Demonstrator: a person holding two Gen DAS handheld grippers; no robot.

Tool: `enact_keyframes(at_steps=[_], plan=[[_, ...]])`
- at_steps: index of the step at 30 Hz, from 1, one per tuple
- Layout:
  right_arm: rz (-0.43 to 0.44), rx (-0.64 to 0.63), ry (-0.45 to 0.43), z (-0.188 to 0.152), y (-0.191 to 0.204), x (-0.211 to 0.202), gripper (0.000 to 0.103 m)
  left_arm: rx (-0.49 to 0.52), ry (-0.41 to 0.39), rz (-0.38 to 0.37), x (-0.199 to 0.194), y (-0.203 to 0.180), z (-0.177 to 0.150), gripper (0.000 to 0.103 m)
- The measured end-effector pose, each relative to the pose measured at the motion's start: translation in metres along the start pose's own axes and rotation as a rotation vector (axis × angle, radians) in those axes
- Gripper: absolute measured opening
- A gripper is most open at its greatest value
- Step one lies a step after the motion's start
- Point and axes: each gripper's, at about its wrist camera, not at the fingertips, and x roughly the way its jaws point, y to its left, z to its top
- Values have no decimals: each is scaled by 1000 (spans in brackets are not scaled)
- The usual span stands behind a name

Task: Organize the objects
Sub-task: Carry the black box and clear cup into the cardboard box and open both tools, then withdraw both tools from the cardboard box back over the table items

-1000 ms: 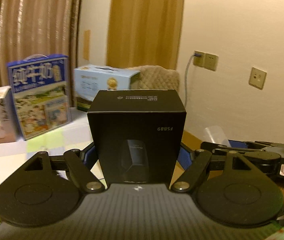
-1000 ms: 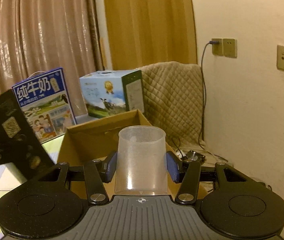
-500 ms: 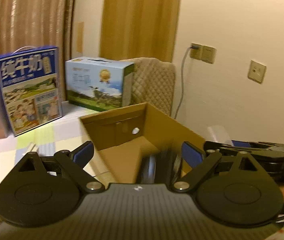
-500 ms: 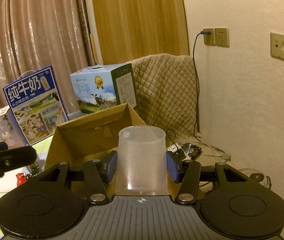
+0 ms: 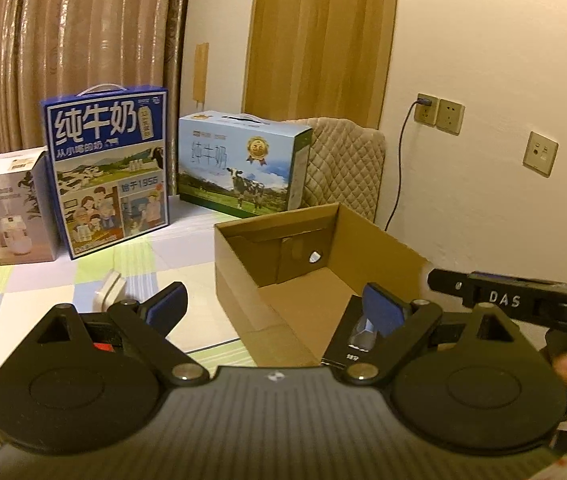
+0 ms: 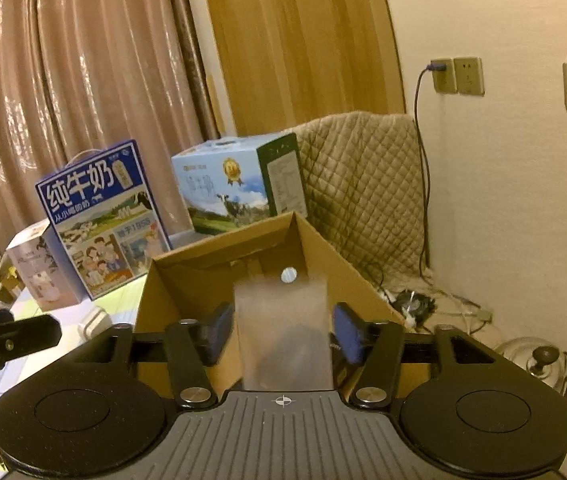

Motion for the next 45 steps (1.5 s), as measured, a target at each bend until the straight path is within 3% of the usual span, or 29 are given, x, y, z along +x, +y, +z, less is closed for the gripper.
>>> enact_keyframes(at_steps=[3, 22, 38, 45], plan=[[2, 6, -23, 1, 1, -2, 67, -9, 3, 14, -1, 7, -2, 93], [54, -16, -36, -4, 21, -11, 68, 7, 2, 124, -29, 44, -16, 95], [301, -163, -40, -24, 111, -21, 68, -56, 18, 344, -101, 127, -41, 95], [440, -288, -2, -44, 157, -12, 68, -14, 52, 439, -133, 150, -56, 95]])
